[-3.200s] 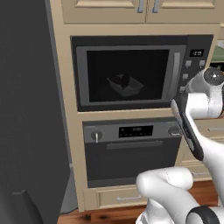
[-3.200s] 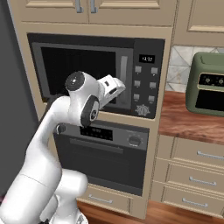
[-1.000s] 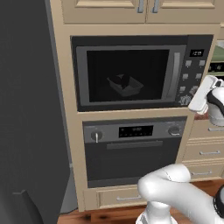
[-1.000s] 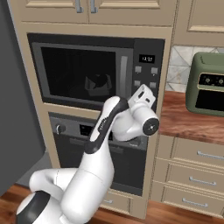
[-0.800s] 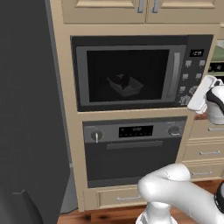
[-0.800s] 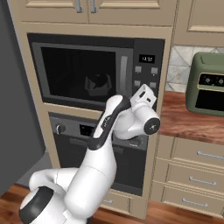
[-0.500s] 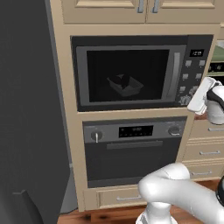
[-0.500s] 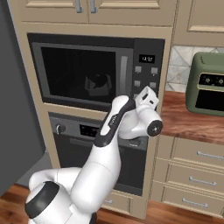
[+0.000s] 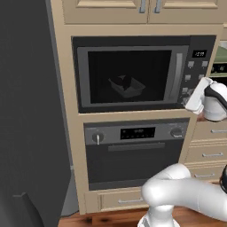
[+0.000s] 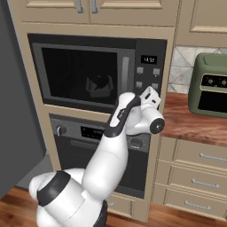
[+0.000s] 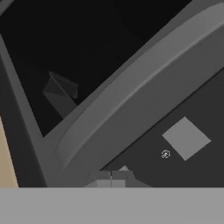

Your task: Place the tupperware containing the steak and sweet potato meal in the microwave. Close the microwave door and press the start button to reheat the meal.

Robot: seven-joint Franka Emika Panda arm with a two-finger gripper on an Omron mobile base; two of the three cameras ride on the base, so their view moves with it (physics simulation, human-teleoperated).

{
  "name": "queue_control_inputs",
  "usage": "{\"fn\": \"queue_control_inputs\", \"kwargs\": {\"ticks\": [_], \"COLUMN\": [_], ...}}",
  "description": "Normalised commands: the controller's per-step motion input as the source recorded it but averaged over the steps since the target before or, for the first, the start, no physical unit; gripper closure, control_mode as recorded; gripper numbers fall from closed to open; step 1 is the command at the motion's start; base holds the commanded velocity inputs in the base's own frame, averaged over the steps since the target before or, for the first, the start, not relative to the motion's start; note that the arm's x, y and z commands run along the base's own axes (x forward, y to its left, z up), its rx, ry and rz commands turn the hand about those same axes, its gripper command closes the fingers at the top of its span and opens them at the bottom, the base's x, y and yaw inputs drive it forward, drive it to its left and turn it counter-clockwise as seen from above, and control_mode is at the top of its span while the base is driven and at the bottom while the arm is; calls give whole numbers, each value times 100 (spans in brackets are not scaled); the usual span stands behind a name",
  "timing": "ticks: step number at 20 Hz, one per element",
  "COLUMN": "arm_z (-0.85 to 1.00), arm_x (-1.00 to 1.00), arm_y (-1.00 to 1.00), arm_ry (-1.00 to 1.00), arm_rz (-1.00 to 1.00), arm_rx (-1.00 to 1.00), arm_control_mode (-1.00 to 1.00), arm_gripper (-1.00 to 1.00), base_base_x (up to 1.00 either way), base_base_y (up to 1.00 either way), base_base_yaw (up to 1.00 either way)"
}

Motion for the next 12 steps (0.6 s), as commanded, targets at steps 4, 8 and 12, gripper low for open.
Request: {"fn": "queue_control_inputs", "kwargs": {"ticks": [4,8,12], "arm_z": [-19,-16,-10], "arm_x": [22,26,31], "arm_y": [-6,-8,-10], "arm_ry": [-2,-1,0], "arm_rz": [0,0,0], "arm_rx": [0,0,0], "arm_control_mode": [-100,-100,-100], "arm_gripper": [100,100,100], "base_base_x": [0,0,0], "base_base_y": [0,0,0], "base_base_yaw": [0,0,0]}}
